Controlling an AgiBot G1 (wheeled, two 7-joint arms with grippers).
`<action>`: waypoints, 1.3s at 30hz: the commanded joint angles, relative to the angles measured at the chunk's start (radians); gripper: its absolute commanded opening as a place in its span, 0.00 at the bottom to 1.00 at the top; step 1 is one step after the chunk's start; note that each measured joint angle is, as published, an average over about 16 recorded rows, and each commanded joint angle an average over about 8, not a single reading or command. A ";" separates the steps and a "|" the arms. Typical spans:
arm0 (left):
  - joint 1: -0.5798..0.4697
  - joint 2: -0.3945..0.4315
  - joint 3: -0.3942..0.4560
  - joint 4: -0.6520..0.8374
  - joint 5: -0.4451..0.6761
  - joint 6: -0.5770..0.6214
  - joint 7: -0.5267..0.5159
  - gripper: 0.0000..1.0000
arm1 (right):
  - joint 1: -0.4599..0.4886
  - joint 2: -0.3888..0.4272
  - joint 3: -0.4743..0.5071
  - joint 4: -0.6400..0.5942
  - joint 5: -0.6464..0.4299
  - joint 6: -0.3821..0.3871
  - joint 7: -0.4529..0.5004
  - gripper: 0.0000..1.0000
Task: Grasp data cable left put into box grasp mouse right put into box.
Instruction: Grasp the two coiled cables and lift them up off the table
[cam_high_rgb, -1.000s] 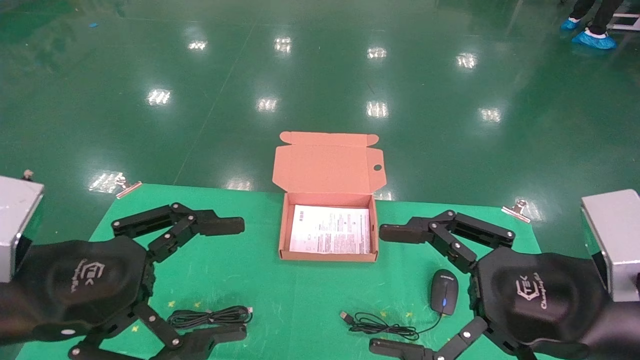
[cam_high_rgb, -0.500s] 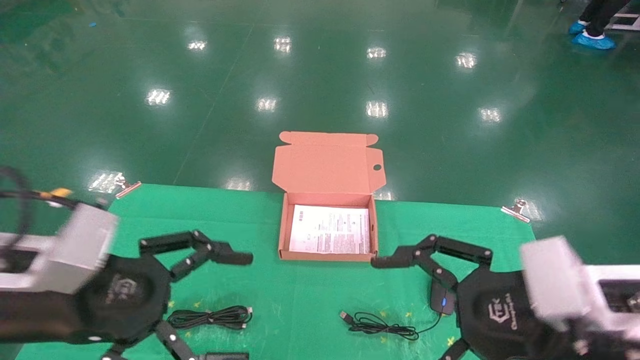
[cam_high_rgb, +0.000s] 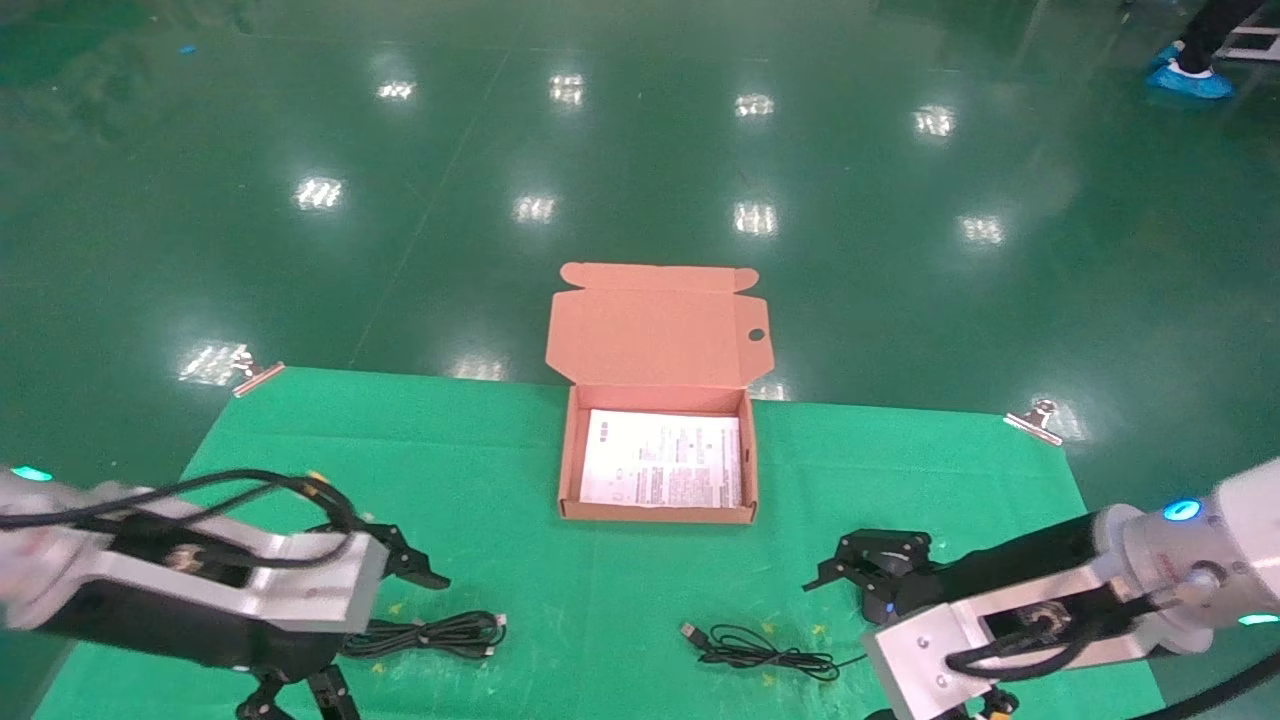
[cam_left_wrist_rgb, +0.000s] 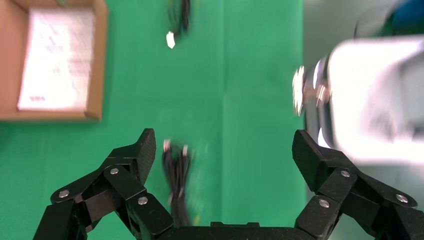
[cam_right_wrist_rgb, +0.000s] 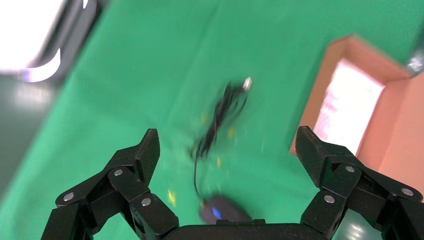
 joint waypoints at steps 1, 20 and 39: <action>-0.034 0.024 0.052 0.002 0.070 0.000 0.005 1.00 | 0.030 -0.027 -0.053 0.000 -0.078 0.005 -0.019 1.00; 0.075 0.193 0.171 0.236 0.396 -0.270 -0.070 1.00 | -0.124 -0.141 -0.148 -0.052 -0.409 0.253 0.214 1.00; 0.050 0.378 0.141 0.749 0.340 -0.398 0.106 0.98 | -0.169 -0.271 -0.134 -0.381 -0.370 0.395 0.178 1.00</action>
